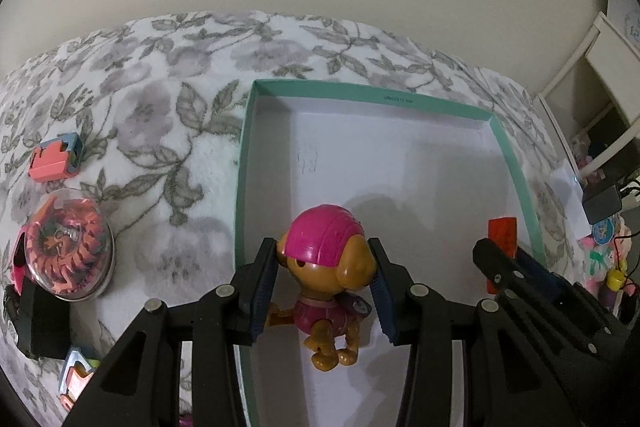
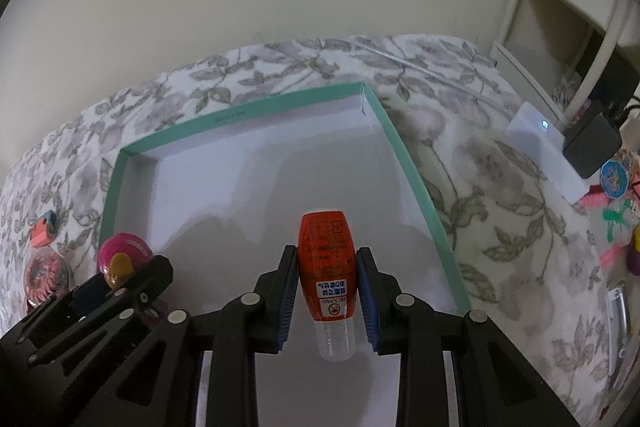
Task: Organize rigid objects
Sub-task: 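Carry the puppy figure and glue stick over the teal-rimmed tray with both tools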
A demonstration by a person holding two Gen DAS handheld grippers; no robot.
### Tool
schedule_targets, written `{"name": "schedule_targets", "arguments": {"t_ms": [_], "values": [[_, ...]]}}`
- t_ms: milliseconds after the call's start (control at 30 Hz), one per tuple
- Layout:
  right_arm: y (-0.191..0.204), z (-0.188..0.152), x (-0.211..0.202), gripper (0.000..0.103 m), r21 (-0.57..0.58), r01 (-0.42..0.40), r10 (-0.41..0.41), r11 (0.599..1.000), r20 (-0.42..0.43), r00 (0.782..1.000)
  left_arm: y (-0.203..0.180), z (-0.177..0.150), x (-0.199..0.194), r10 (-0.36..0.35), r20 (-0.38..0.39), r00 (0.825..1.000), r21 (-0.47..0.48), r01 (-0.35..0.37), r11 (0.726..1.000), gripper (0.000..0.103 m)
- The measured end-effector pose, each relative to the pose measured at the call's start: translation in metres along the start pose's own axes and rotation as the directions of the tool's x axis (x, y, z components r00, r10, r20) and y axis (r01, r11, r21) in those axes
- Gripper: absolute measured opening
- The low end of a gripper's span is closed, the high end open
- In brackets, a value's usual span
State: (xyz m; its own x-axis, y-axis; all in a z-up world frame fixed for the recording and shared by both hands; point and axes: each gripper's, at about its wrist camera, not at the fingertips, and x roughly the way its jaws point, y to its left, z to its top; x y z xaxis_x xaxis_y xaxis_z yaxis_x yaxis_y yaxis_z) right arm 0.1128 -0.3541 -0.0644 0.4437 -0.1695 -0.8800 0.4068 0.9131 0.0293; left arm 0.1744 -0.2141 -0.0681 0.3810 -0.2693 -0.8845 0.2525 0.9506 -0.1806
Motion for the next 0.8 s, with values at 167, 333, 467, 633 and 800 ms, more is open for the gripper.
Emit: {"name": "schedule_targets", "arguments": {"t_ms": [167,333,467,633,800], "values": [[-0.001,-0.003,0.006,0.031,0.002,0.001,-0.001,1.000,-0.022,1.000,-0.001,-0.001,0.000,0.002,-0.001,1.000,0.007,-0.001,1.000,0.046],[-0.001,-0.005,0.011,0.031,0.007,0.001,-0.001,1.000,-0.043,0.999,-0.001,-0.001,0.001,0.001,-0.003,1.000,0.009,-0.001,1.000,0.046],[-0.001,-0.005,0.012,0.032,0.002,0.004,-0.004,1.000,-0.047,0.999,-0.002,-0.002,0.003,-0.002,-0.015,1.000,0.011,0.002,1.000,0.046],[0.000,-0.004,0.012,0.032,-0.002,0.008,-0.008,1.000,-0.050,0.999,-0.001,-0.001,0.002,-0.028,-0.025,0.999,0.004,0.028,1.000,0.052],[-0.001,-0.001,0.010,0.032,0.002,0.023,-0.023,1.000,-0.060,0.998,-0.002,0.003,-0.008,-0.018,-0.015,1.000,0.012,0.018,1.000,0.063]]}}
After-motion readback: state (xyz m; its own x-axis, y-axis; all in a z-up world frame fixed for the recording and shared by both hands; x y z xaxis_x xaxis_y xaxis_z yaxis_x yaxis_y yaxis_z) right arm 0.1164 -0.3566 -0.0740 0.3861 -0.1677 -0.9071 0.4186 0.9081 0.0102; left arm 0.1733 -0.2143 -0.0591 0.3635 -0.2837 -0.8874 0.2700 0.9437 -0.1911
